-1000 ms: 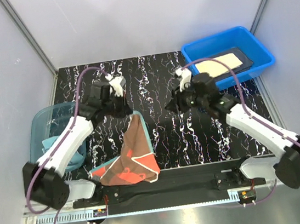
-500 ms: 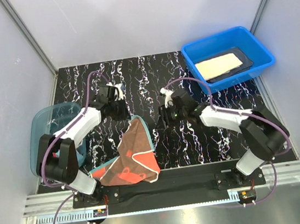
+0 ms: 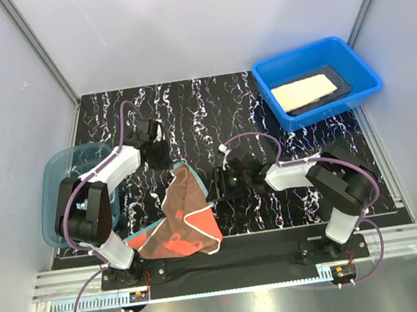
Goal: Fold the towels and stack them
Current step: Flatten out the crumpled towel
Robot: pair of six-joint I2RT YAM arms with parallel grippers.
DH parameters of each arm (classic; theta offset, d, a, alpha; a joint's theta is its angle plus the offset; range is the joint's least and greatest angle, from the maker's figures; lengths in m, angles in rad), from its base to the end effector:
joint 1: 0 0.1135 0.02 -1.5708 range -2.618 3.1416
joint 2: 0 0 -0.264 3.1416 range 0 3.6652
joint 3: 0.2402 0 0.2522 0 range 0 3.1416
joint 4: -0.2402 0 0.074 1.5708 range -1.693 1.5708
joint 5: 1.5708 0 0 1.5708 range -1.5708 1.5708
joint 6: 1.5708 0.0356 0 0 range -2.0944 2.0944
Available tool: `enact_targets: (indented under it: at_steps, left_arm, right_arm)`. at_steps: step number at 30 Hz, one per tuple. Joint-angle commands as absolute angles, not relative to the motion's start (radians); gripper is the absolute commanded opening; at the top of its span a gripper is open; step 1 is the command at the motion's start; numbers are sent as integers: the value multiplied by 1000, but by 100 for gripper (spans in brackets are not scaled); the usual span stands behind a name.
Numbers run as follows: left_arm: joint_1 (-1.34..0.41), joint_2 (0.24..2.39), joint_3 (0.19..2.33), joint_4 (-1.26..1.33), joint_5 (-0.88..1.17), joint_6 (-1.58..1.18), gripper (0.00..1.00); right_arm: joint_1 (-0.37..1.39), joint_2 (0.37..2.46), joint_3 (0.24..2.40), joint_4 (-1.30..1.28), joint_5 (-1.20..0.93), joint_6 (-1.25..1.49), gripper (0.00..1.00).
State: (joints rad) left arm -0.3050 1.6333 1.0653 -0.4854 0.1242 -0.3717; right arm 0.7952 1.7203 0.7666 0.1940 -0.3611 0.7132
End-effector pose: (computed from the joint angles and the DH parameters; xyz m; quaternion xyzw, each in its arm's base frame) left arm 0.3128 -0.1031 0.2008 -0.0163 0.9649 -0.1413 0.2209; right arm 0.2205 0.2429 0.1356 -0.1078 0.9003 0.3860 0.1699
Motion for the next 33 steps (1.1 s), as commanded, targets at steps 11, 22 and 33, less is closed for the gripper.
enact_targets:
  at_steps: [11, 22, 33]
  left_arm:
    - [-301, 1634, 1086, -466, 104, -371, 0]
    - [-301, 1485, 1173, -495, 186, -241, 0]
    - [-429, 1137, 1463, -735, 127, 80, 0]
  right_arm:
    - [844, 1750, 729, 364, -333, 765, 44]
    - [841, 1534, 920, -127, -45, 459, 0]
    - [811, 1202, 1435, -718, 180, -40, 0]
